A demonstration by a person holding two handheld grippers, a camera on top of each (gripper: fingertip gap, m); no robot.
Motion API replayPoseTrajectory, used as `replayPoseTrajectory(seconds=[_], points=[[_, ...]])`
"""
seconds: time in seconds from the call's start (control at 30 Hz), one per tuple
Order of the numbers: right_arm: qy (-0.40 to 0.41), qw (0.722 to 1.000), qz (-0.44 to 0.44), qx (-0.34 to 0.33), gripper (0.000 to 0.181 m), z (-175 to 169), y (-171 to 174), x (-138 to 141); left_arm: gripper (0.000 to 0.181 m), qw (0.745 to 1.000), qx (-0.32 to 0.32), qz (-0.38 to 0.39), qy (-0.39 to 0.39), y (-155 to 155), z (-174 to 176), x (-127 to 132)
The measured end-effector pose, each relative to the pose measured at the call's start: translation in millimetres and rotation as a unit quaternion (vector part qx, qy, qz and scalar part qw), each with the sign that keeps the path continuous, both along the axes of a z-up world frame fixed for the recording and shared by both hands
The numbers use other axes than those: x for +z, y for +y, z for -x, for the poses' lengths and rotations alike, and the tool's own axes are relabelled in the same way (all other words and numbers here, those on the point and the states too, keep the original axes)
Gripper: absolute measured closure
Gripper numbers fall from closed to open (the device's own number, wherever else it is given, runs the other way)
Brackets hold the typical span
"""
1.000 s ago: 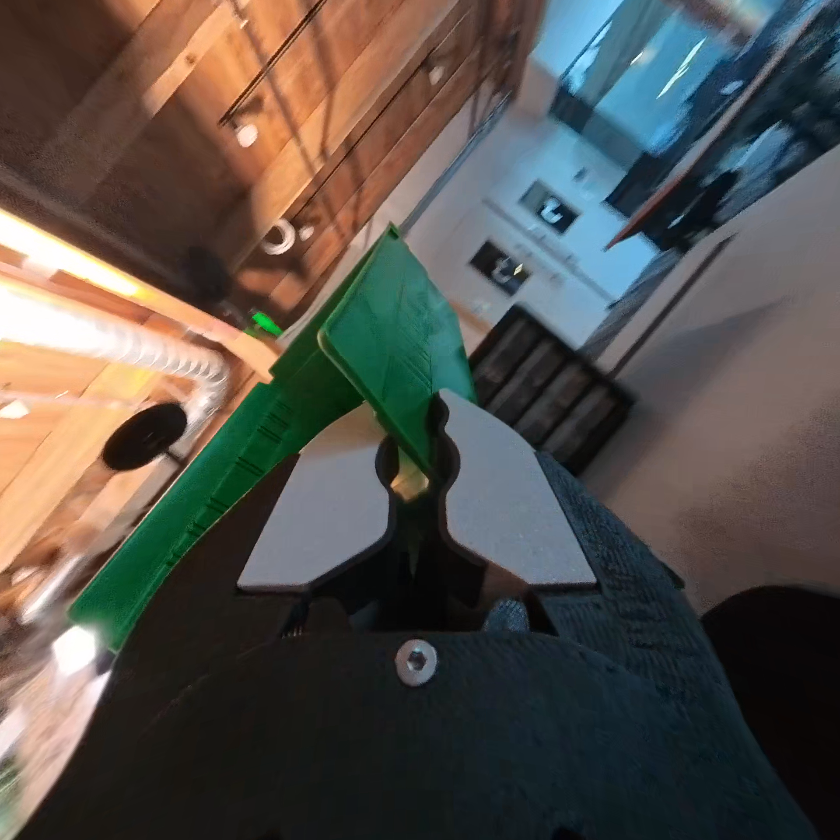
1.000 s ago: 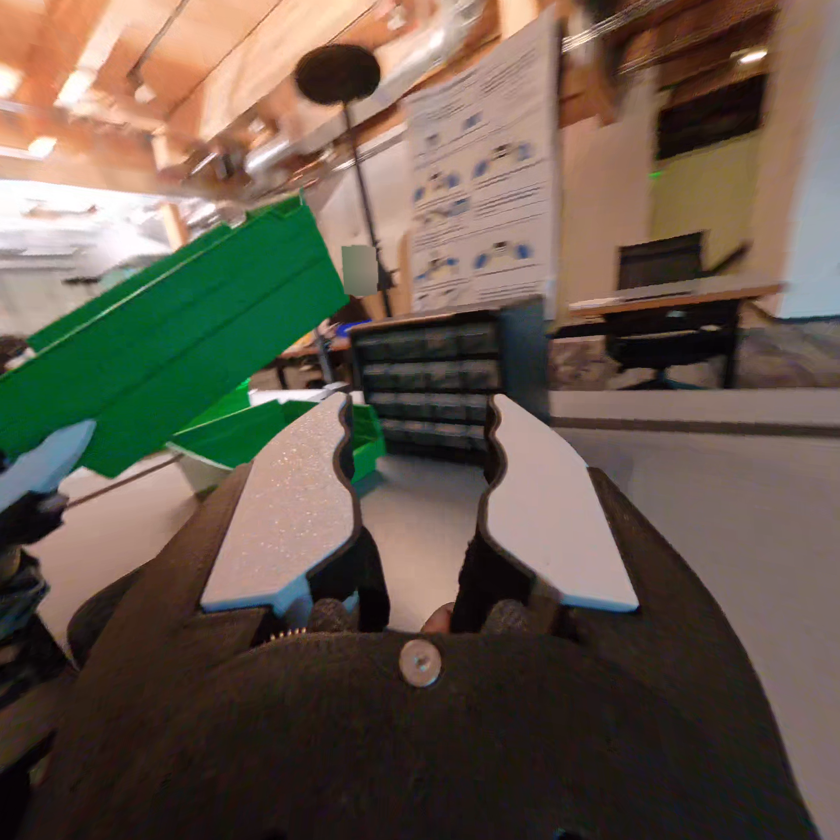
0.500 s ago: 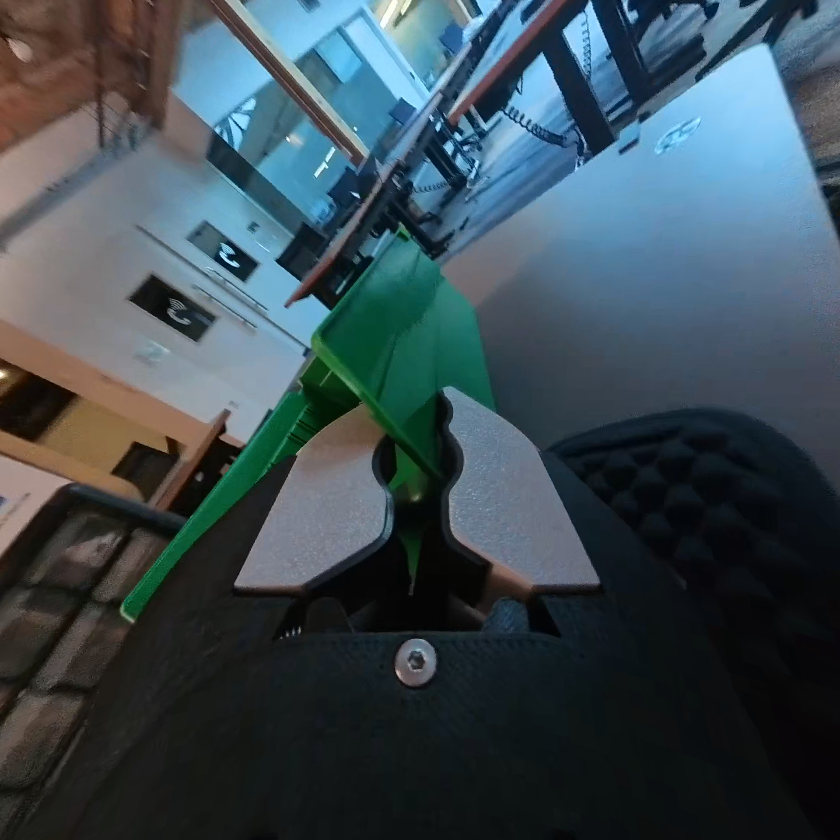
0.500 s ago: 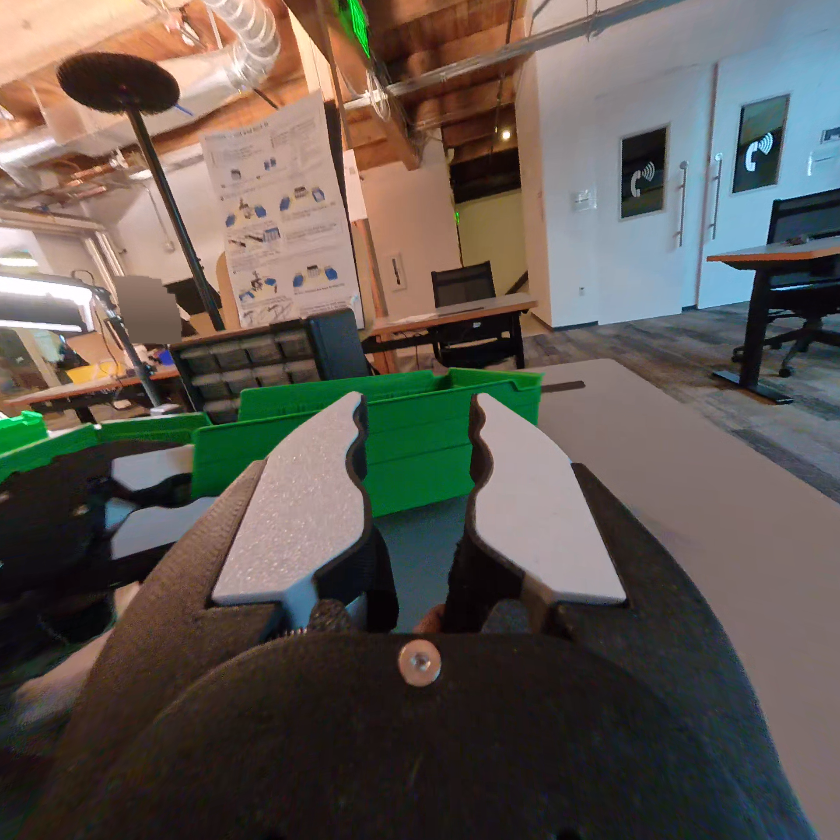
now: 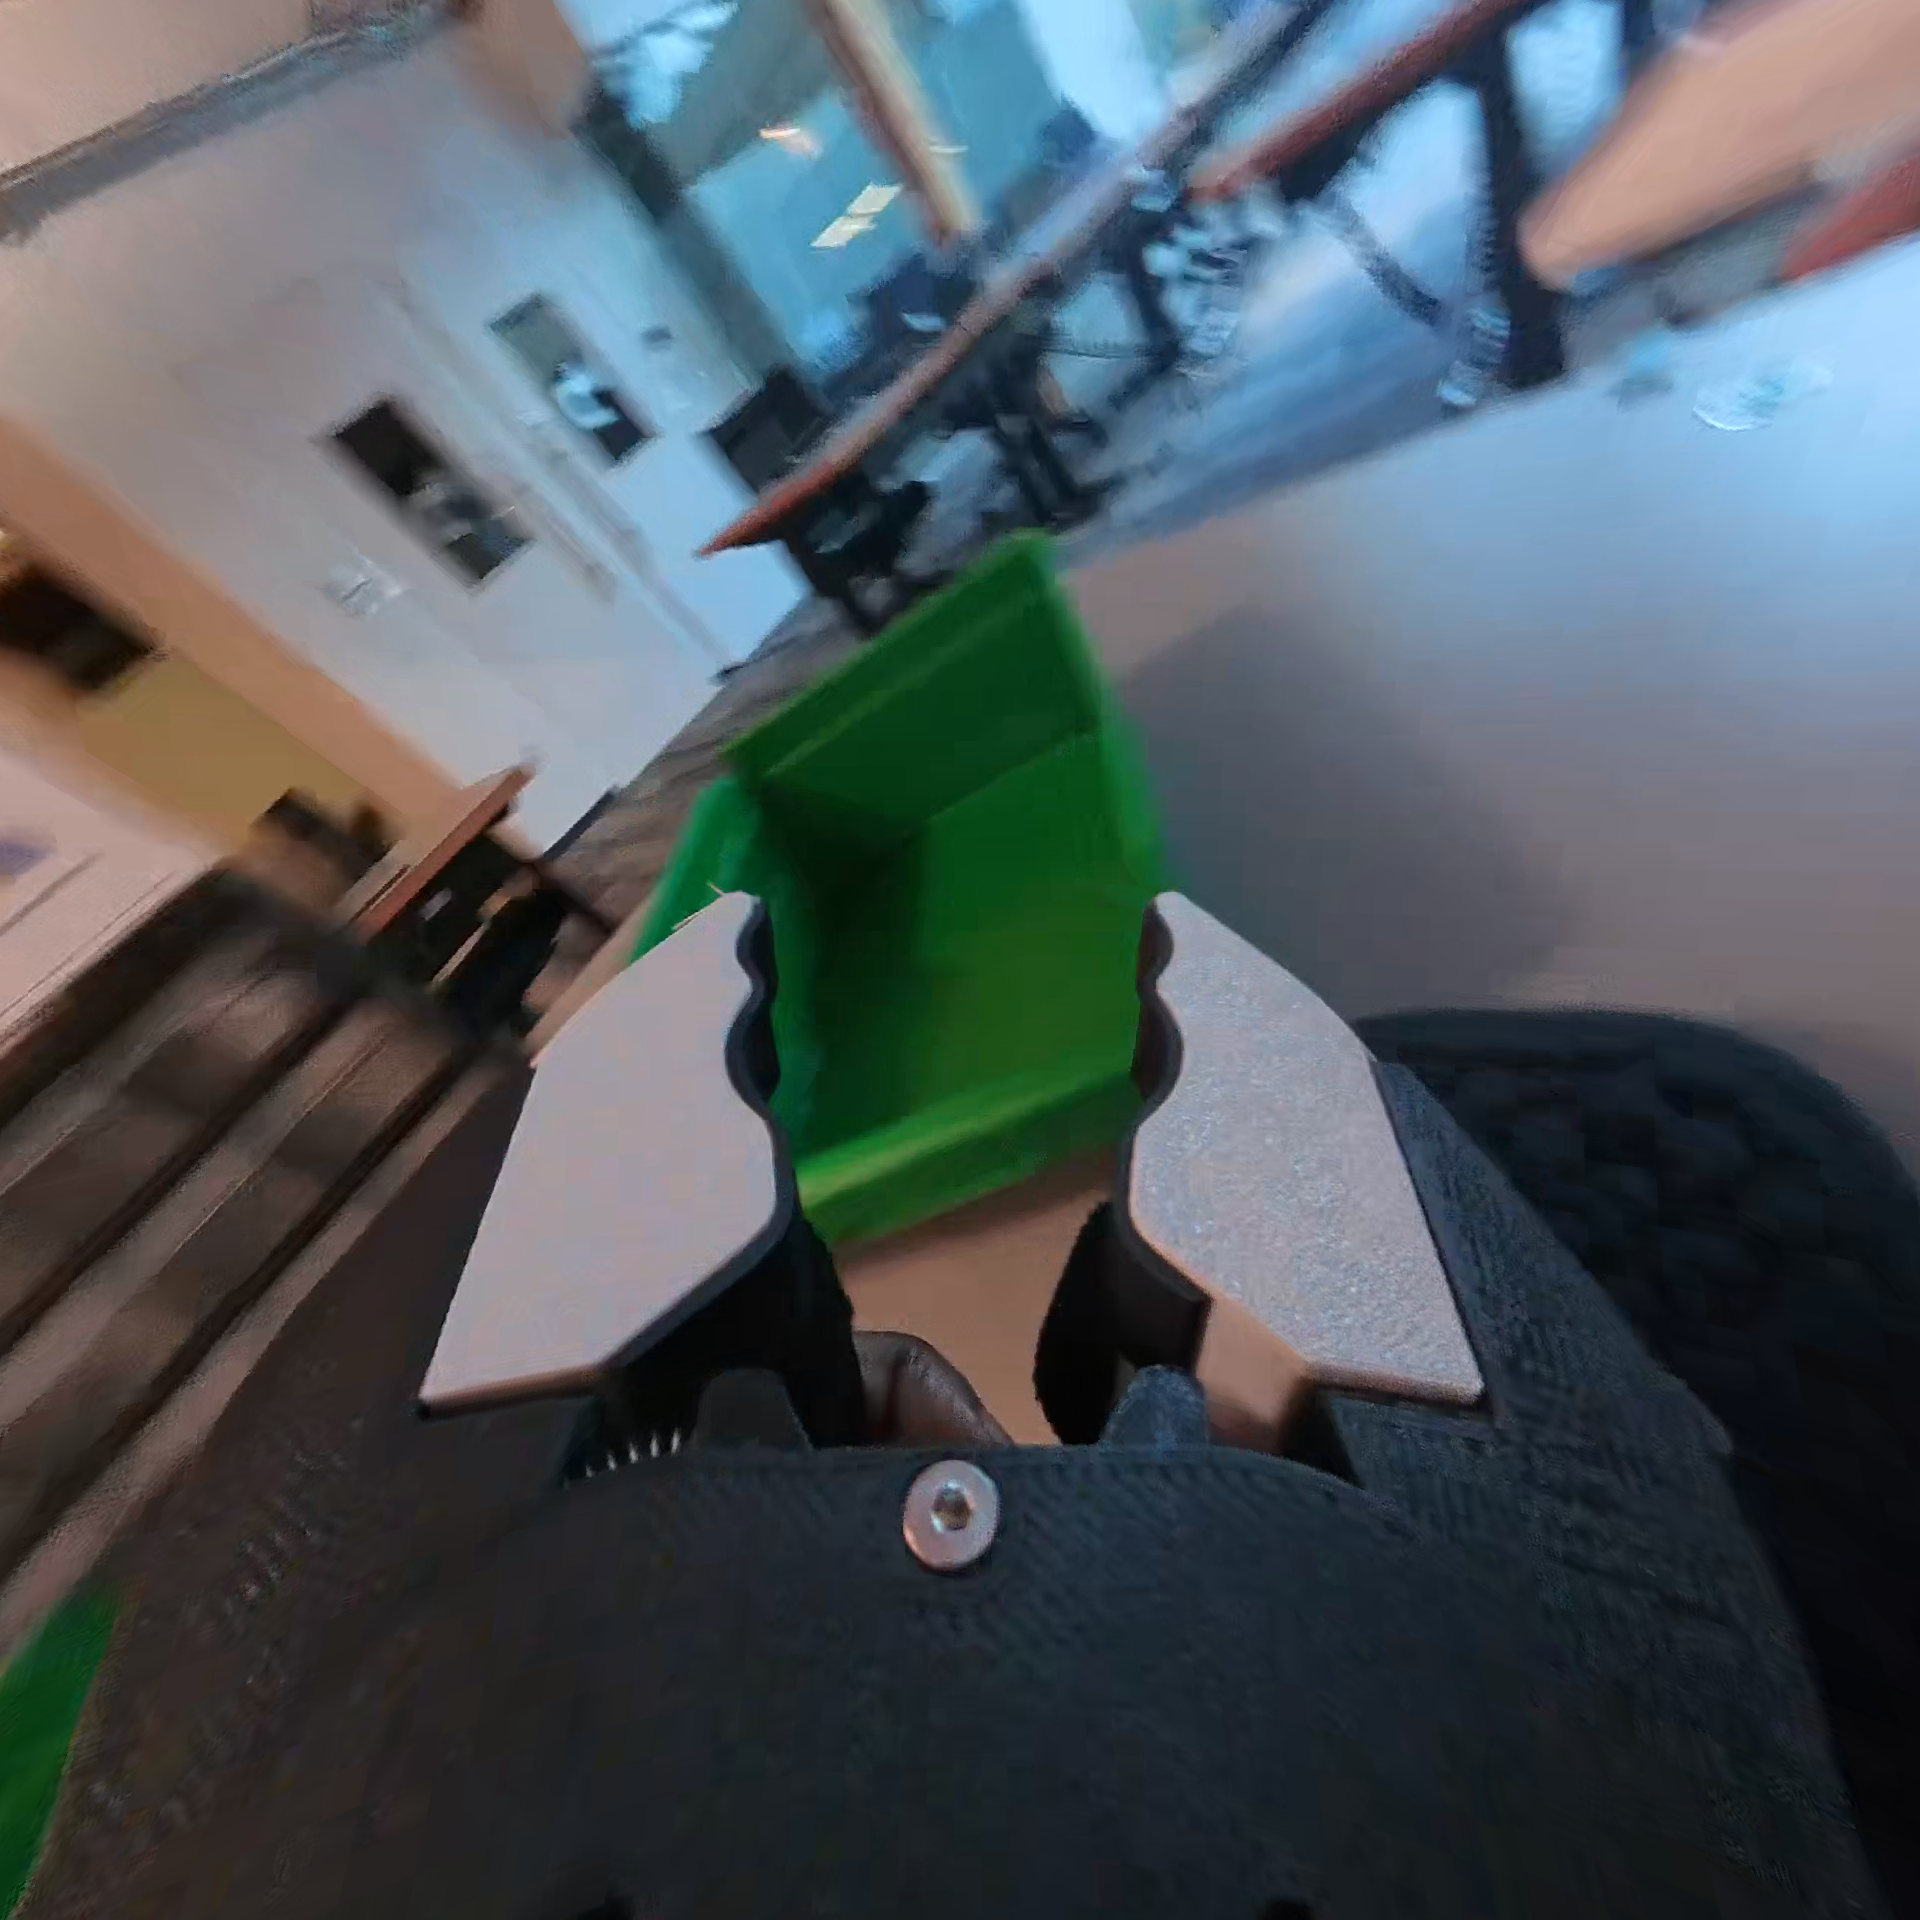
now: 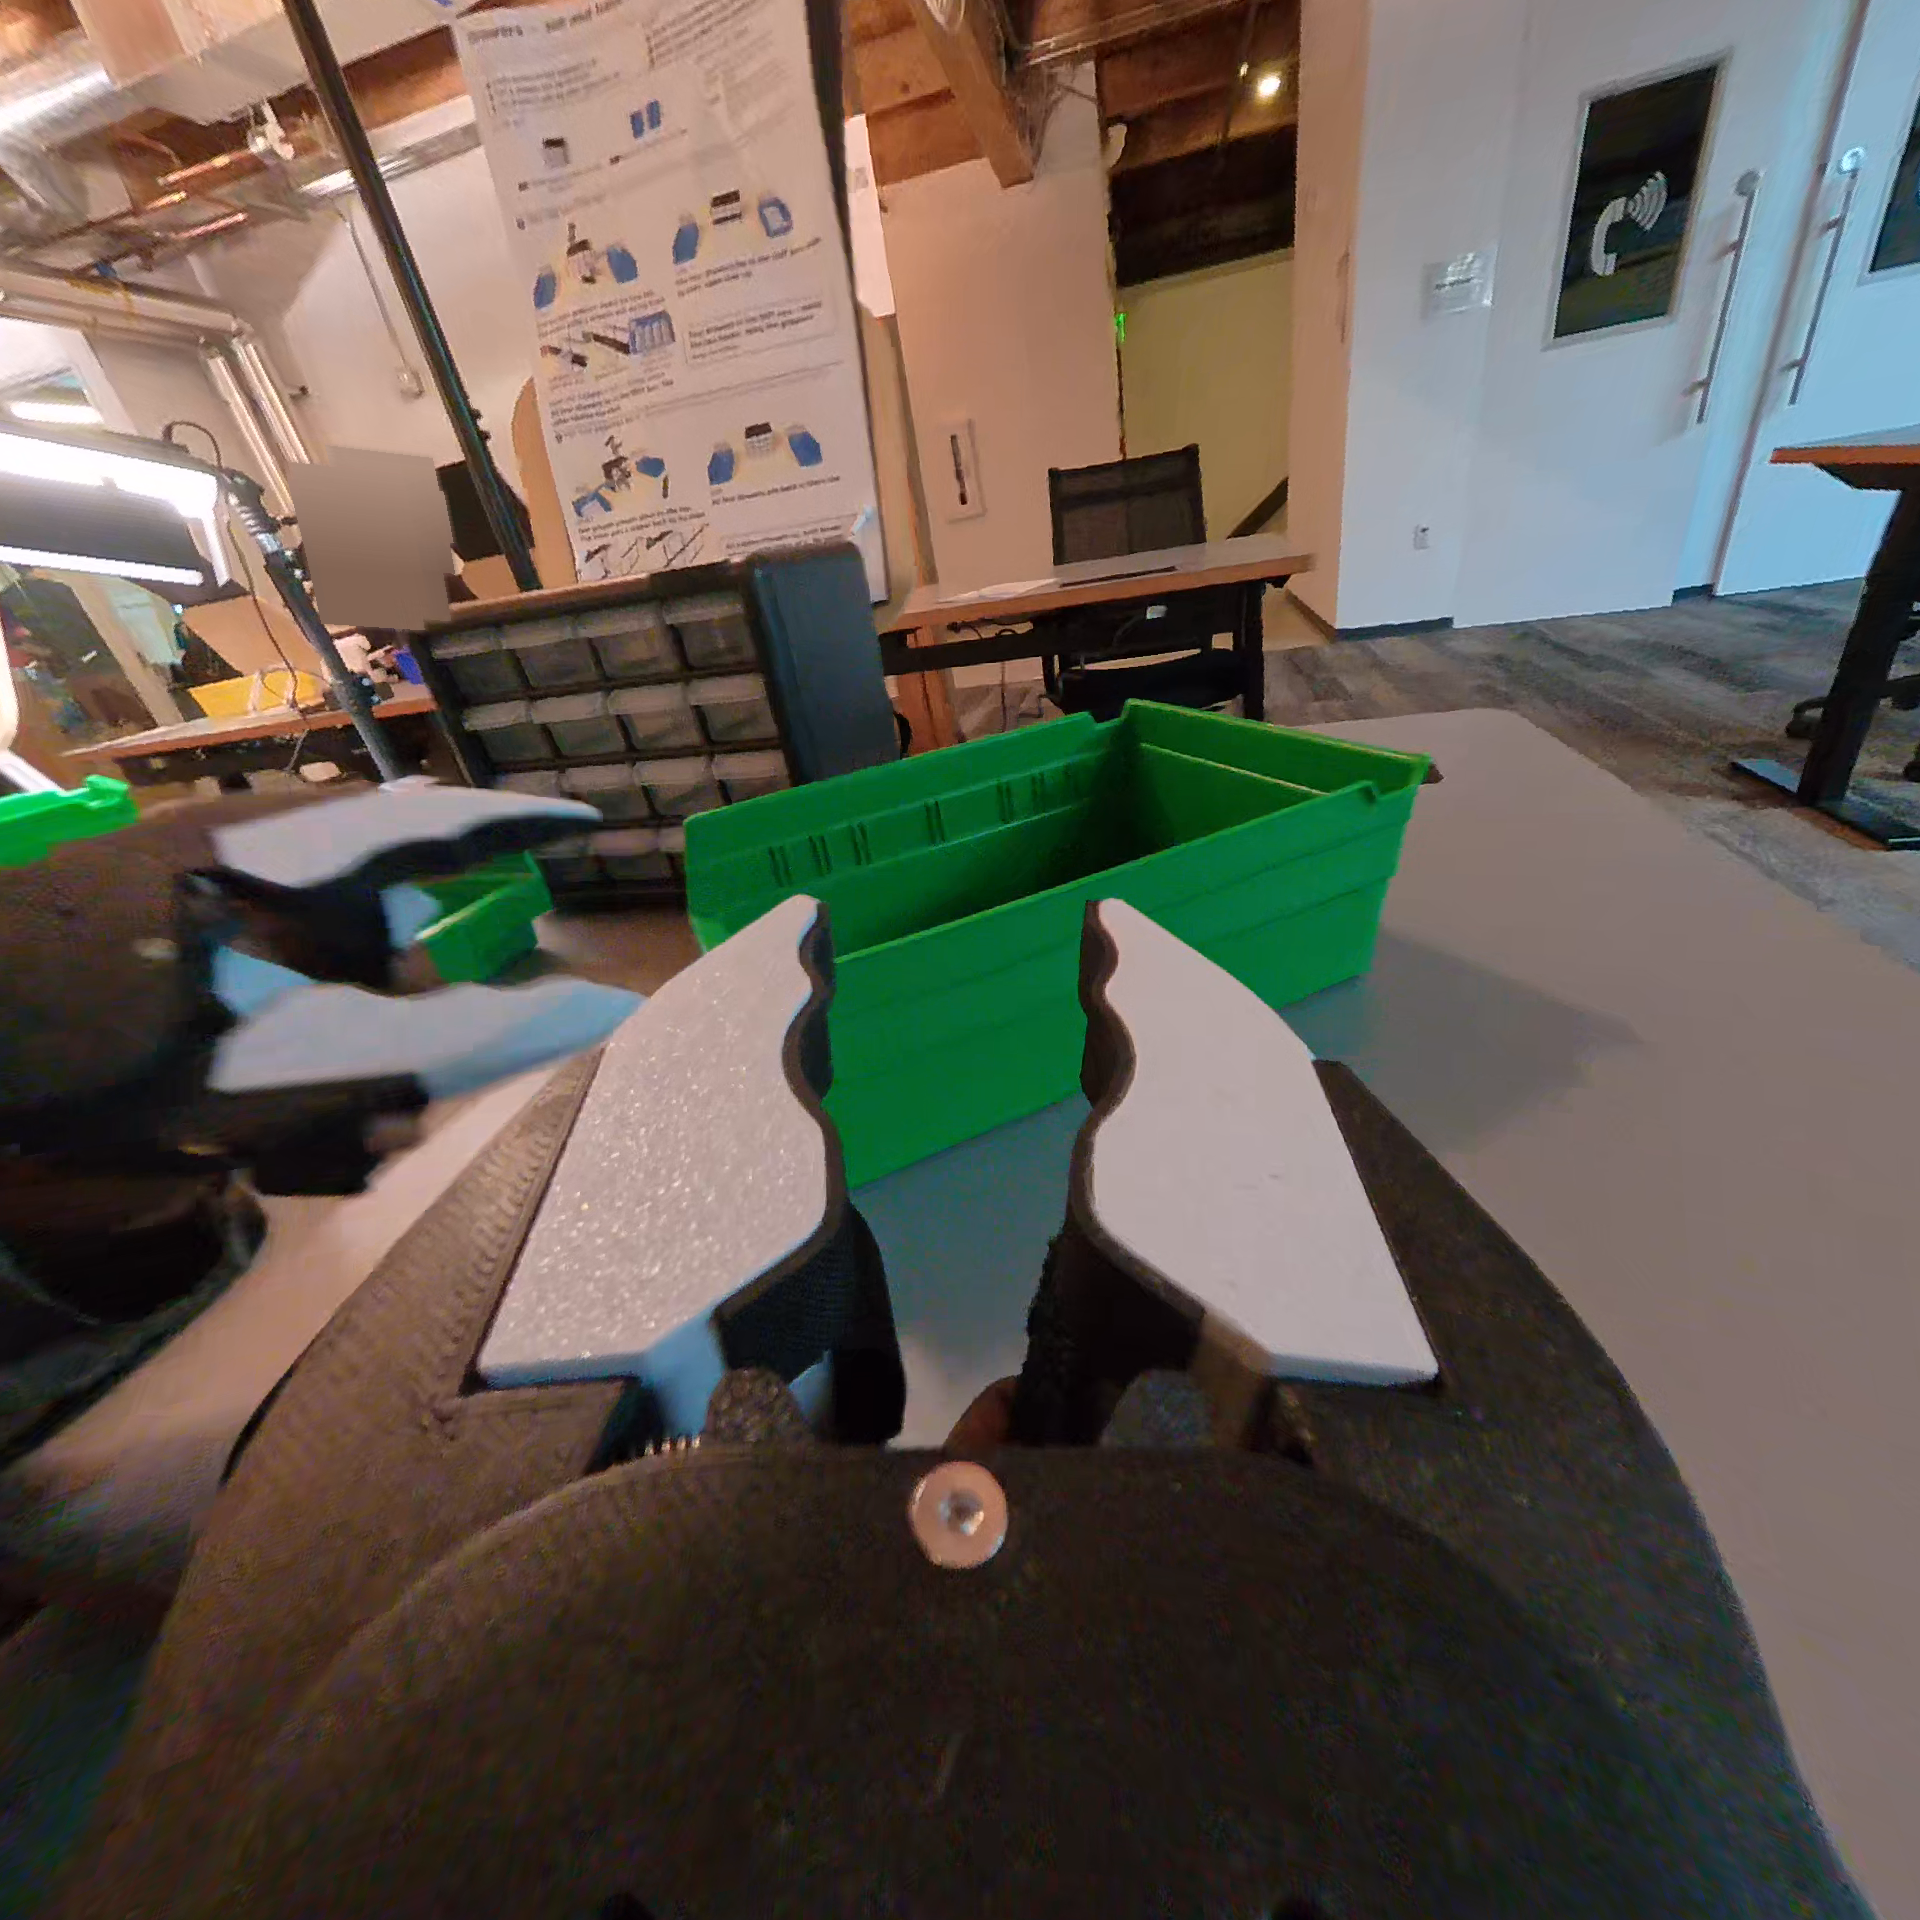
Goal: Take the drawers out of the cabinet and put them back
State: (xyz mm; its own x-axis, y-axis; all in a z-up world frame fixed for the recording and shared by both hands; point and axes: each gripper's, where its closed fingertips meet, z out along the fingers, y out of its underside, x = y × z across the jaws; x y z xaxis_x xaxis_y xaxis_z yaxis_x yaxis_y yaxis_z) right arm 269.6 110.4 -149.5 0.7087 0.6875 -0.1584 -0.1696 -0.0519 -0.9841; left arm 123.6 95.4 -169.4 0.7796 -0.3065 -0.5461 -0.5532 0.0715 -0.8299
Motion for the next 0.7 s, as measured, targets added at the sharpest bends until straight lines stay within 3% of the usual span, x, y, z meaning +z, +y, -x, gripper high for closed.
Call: replayPoseTrajectory(seconds=[0.1,0.2,0.3,0.4,0.53,0.7], points=[[-0.035,0.999,0.001,0.039,0.136,36.7,-12.6,-2.9,0.124,0.992,0.127,0.004,0.012,-34.6,86.8,5.0],[-0.122,0.987,0.012,0.102,0.134,96.9,-32.9,-20.9,0.134,0.967,0.245,0.018,0.063,-68.9,170.4,-5.3],[-0.260,0.957,-0.006,0.128,0.143,155.2,-42.4,-53.1,0.141,0.964,0.244,0.070,0.079,-86.6,198.6,-30.6],[-0.361,0.924,-0.001,0.124,0.143,193.8,-28.6,-81.5,0.144,0.957,0.239,0.136,0.093,-93.7,217.8,-59.9],[-0.448,0.894,0.008,0.027,0.134,190.3,19.1,-99.8,0.157,0.949,0.266,0.120,0.118,-108.6,245.4,-58.2],[-0.484,0.873,0.033,-0.045,0.139,138.2,40.7,-112.4,0.156,0.922,0.349,0.129,0.104,-143.0,294.8,-53.6]])
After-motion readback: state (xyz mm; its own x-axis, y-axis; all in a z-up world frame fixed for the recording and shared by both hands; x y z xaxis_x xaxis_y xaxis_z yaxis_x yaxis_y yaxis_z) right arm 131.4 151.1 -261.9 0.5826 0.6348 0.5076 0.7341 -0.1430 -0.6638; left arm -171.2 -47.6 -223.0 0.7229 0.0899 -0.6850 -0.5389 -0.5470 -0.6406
